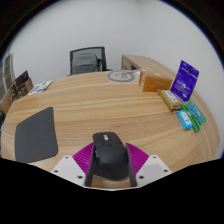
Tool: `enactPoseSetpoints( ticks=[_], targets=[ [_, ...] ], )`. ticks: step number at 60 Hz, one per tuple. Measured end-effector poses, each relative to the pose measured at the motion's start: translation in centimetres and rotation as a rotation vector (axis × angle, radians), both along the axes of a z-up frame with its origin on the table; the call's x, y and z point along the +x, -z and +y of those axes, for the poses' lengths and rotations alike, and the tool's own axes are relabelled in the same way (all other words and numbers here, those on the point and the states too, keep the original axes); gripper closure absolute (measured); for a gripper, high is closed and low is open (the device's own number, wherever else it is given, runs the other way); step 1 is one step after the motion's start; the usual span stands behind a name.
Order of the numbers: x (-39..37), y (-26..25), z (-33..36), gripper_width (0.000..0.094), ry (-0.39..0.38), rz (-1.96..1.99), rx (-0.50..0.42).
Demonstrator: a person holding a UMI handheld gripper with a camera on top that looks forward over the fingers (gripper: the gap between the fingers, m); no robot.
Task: Arrange mouse
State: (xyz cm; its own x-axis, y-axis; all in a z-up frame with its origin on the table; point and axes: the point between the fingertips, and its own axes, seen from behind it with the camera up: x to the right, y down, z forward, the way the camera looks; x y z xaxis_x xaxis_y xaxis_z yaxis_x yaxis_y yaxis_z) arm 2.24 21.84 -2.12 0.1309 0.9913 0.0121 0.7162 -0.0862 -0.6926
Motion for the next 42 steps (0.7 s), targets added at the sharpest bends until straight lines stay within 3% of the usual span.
enactPoseSetpoints(
  ticks=[6, 15, 18, 35, 42],
  targets=[
    [0.1, -0.1, 0.7, 0.0540, 0.054, 0.003, 0.011],
    [0.7, -0.4, 0.0, 0.0560, 0.092, -0.005, -0.015],
    [0.9, -1.3, 0.2, 0.0558, 0.095, -0.007, 0.017],
    [-1.6, -13.4, -5.0, 0.0559, 0.114, 0.111, 0.050],
    [-2.8, -17.1, -10.0, 0.0560, 0.086, 0.154, -0.007]
  ],
)
